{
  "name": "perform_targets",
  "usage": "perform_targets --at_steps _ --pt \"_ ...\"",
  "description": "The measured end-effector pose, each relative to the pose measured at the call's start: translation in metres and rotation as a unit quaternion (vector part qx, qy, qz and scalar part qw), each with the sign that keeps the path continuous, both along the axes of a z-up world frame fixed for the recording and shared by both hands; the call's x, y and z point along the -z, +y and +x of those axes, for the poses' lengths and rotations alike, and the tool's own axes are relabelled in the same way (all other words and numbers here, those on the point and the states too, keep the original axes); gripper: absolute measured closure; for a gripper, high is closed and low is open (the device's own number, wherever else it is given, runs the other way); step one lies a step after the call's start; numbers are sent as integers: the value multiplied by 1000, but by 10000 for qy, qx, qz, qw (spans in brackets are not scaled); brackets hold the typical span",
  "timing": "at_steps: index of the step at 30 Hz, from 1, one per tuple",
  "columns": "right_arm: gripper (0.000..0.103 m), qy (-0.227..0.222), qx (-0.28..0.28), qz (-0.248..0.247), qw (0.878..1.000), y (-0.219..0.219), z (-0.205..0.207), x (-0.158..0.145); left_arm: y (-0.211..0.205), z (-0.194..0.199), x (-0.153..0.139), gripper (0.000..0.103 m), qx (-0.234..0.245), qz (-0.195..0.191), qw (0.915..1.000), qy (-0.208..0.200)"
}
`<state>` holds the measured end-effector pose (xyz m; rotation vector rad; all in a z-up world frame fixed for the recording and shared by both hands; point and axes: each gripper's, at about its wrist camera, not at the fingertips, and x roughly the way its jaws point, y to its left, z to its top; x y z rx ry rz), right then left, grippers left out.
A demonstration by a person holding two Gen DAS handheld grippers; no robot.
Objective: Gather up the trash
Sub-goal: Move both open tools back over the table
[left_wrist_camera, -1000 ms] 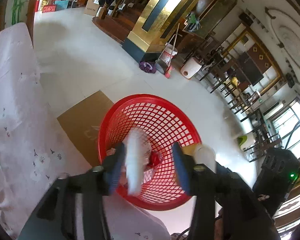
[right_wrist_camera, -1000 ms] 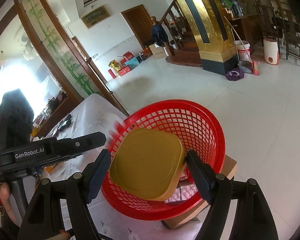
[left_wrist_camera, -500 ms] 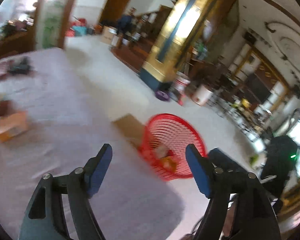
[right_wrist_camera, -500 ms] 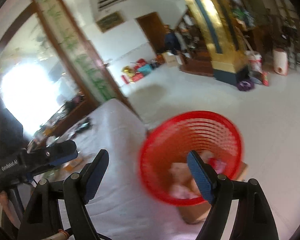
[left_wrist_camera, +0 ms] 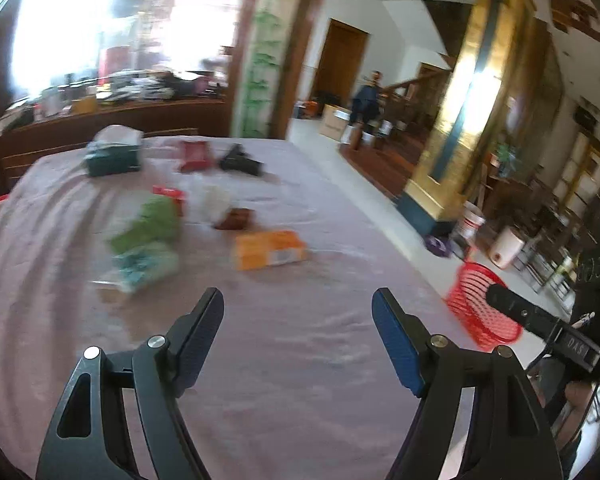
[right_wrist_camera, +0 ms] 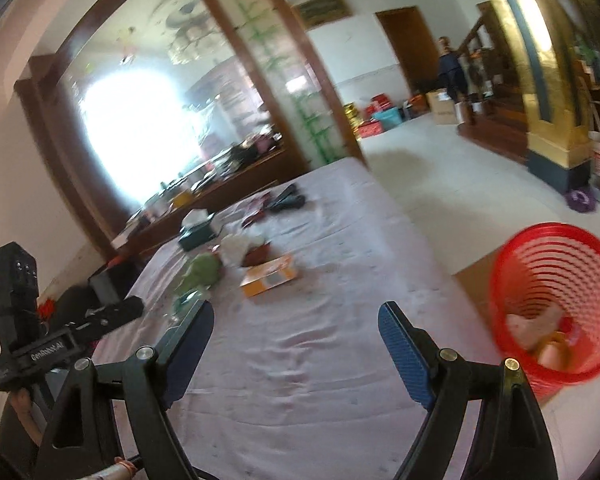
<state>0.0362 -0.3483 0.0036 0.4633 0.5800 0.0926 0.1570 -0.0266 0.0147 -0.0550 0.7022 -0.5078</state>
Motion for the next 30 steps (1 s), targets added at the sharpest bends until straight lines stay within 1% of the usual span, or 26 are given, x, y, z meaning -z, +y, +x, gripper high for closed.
perform_targets --at_steps 3,6,12,14,18,22,24,28,30 --pt "16 115 -261 134 9995 14 26 7 28 13 4 28 -315 94 9995 -26" --pt "16 225 -459 136 9986 25 50 11 56 25 10 28 -528 105 9985 21" --pt "16 403 -854 9 9955 46 92 17 77 37 21 28 -590 113 9981 128" --pt "16 474 -992 39 9939 51 102 19 81 40 24 28 -538 117 9984 159" --pt "16 736 -1233 110 9896 60 135 32 82 51 30 28 -369 209 9988 224" --pt "16 1001 -1516 234 9831 64 170 46 77 73 44 28 -97 452 9981 409" --pt "16 1127 -1643 344 9794 64 189 53 76 87 53 28 0 487 9973 546" --pt "16 1373 -1652 264 9763 61 226 68 75 122 73 28 192 400 9948 918" --pt "16 1513 -1579 165 9757 60 247 80 72 137 79 28 213 512 9941 938"
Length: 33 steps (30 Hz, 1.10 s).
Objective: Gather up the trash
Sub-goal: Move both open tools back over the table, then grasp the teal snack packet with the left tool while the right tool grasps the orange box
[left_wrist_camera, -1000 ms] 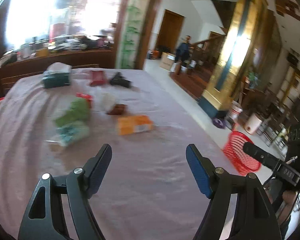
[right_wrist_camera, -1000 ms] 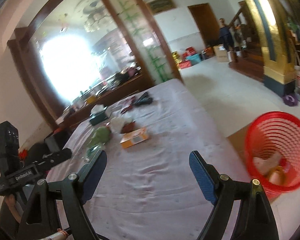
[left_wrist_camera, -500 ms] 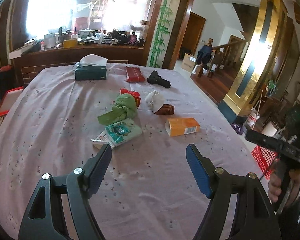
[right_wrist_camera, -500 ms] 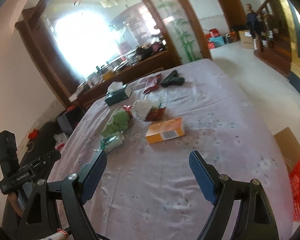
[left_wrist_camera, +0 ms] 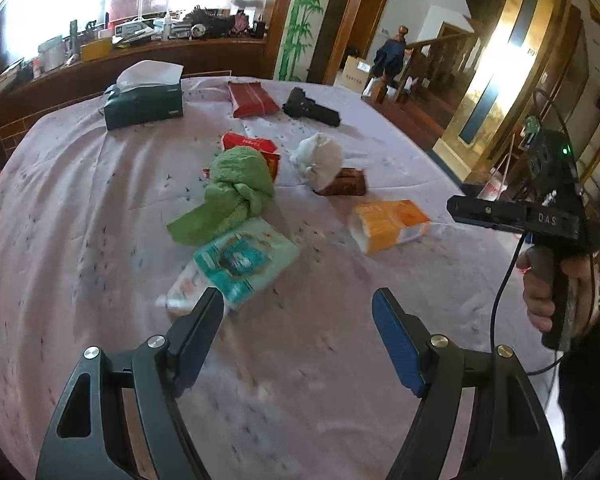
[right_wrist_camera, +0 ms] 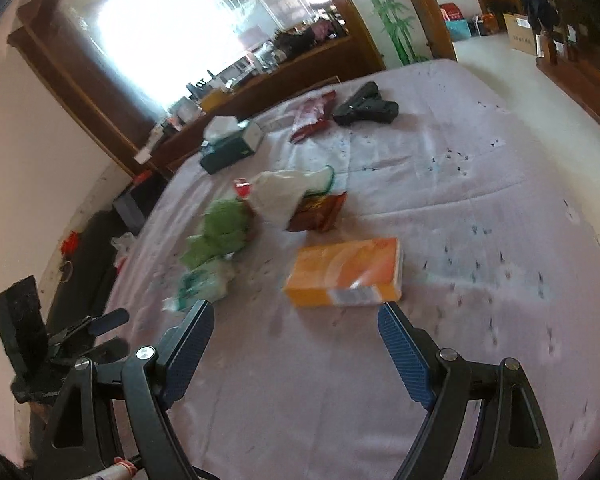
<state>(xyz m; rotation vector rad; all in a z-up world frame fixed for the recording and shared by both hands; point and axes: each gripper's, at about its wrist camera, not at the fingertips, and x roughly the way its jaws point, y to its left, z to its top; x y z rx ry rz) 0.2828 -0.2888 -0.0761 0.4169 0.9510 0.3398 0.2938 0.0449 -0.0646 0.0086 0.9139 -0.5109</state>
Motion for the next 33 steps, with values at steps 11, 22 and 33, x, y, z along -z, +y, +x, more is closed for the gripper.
perform_targets --at_steps 11,22,33 --pt "16 396 -87 -12 9992 0 89 30 -16 53 29 28 244 354 9990 -70" --pt "16 646 -554 131 9963 6 64 48 -29 40 40 28 919 161 9945 469" --pt "16 453 -1252 -873 9873 68 6 48 -37 28 35 28 975 501 9937 229"
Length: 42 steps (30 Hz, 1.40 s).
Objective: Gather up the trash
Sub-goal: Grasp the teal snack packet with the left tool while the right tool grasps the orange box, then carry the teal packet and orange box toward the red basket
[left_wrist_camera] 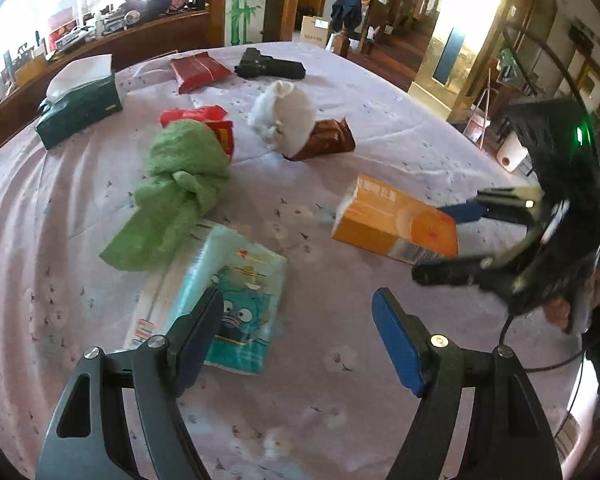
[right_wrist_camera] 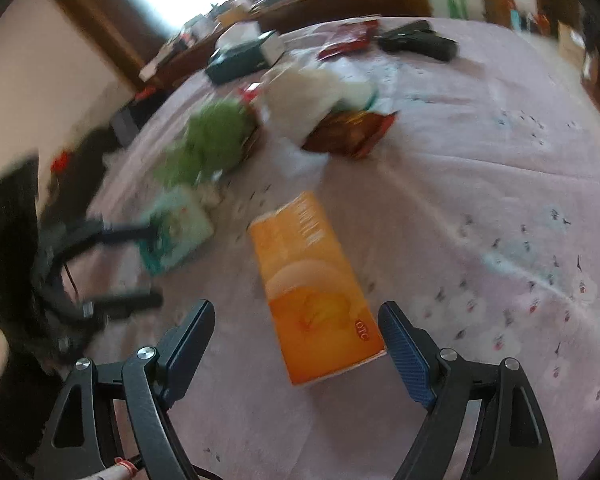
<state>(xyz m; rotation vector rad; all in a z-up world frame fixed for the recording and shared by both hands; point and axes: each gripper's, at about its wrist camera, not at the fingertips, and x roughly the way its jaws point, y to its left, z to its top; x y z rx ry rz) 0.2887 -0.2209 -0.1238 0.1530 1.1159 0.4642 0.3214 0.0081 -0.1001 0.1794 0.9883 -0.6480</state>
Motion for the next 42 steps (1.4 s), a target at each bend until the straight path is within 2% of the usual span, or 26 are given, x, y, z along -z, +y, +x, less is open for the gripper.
perform_targets --at_steps 3,4,6,7,8,12,15,16,19,20,21,23,25,27,31,34,38,42 --pt "16 -80 -49 -190 9998 9 -2 0 12 6 -8 28 -154 -209 9996 -109" --pt "20 -117 -18 -320 9994 12 -2 0 14 8 -9 28 -206 -187 9995 -179" --pt "33 -174 -2 -547 9984 15 -4 0 13 13 -7 24 -275 -43 9992 -273" --pt "44 -181 23 -597 9980 14 -6 -1 12 16 -3 23 -284 33 9992 -265" --pt "49 -175 73 -628 9978 13 -8 -1 10 18 1 23 -290 86 9993 -235" --pt "50 -140 211 -599 9979 2 -24 -2 3 18 12 23 -196 108 9996 -159" --pt "50 -131 408 -600 9973 -6 -38 -5 -8 9 15 23 -45 399 9987 -314" --pt "50 -124 469 -608 9970 -8 -43 -5 -14 6 18 23 -6 604 9973 -420" --pt "50 -185 629 -490 9966 -16 -62 -11 -29 -1 28 23 -65 1452 9853 -899" --pt "50 -190 725 -416 9963 -19 -70 -13 -34 -1 32 23 -62 1665 9814 -959" --pt "50 -207 811 -366 9958 -22 -76 -15 -35 -2 33 23 -83 1685 9805 -1011" --pt "50 -271 928 -239 9950 -26 -88 -19 -35 -1 33 24 -147 1699 9802 -1005" --pt "50 -399 1127 -55 9928 -32 -103 -27 -34 0 33 31 -222 1656 9814 -942" --pt "50 -513 1296 108 9902 -38 -115 -32 -32 -1 32 51 -302 1629 9820 -903" --pt "49 -680 1648 564 9824 -52 -141 -42 -30 -7 31 52 -459 1689 9804 -902" --pt "49 -786 1790 691 9783 -58 -159 -48 -26 -18 29 54 -561 1543 9838 -717" --pt "49 -856 1909 754 9750 -62 -177 -51 -21 -50 16 55 -678 1005 9919 -368" --pt "49 -1034 2090 576 9707 -68 -208 -59 -23 -94 -5 55 -915 391 9948 -219"
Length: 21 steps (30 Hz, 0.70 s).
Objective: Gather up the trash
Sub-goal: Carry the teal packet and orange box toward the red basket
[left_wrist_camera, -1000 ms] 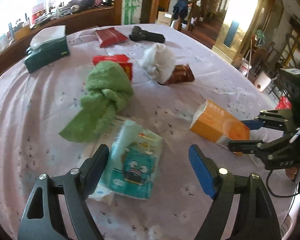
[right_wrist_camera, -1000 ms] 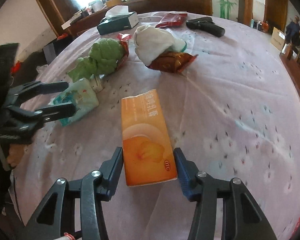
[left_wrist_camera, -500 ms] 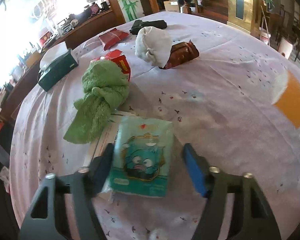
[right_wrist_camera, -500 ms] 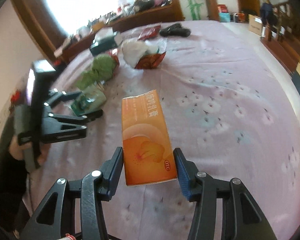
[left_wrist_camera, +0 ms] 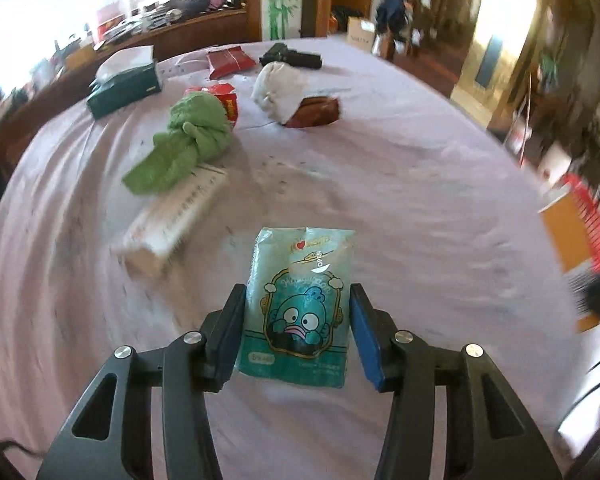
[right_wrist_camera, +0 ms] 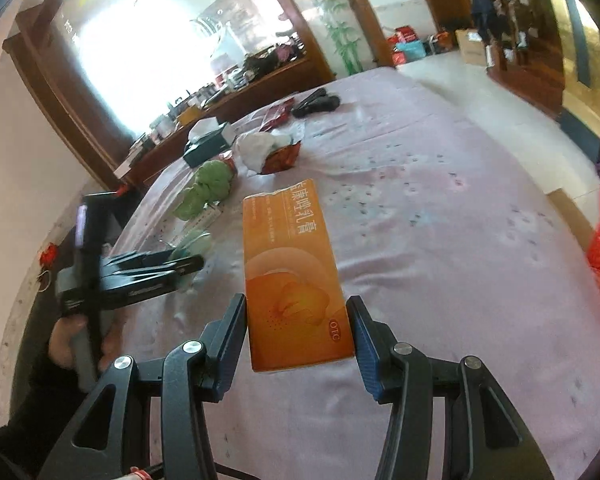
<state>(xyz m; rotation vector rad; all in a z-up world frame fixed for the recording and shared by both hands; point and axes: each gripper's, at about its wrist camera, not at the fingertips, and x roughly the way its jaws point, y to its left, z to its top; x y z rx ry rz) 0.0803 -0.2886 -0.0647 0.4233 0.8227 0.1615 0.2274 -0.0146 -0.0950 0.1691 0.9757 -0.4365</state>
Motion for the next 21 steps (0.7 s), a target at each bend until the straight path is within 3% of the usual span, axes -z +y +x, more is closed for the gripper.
perform_targets --at_steps 4,11,21 --pt "49 -90 147 25 9998 -10 -27 -7 -13 -51 -25 54 -102 -594 9982 -42" --pt "49 -371 548 24 9978 -33 -76 -31 -53 -114 -66 54 170 -1237 9920 -175" --pt "49 -948 1021 -12 9902 -62 -128 -66 -90 -159 -108 54 603 -1538 9851 -484"
